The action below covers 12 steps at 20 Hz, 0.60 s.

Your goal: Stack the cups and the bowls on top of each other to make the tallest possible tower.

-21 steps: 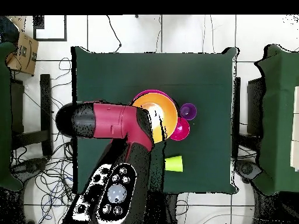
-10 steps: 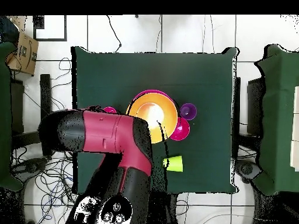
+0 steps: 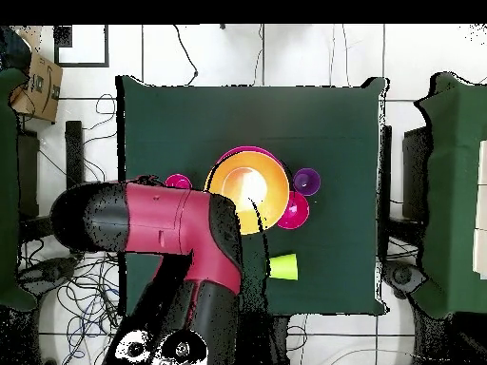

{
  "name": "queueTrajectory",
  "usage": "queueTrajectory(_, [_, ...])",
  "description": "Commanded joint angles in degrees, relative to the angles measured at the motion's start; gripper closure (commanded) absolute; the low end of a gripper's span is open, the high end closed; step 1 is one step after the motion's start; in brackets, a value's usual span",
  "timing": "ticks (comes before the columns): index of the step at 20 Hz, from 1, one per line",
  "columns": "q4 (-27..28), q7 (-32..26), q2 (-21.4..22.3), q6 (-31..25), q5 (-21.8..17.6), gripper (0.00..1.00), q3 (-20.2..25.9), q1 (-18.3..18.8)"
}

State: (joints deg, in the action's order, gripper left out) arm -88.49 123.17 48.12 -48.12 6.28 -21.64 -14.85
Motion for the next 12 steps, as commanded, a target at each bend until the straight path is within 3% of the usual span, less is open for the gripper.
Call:
queueTrajectory(1, [-0.7, 11.5, -3.0, -6.1, 0.8, 0.00, 2.9, -1.2])
queueTrajectory(12, [-0.6, 12.3, -3.5, -5.8, 0.9, 0.00, 2.4, -1.9])
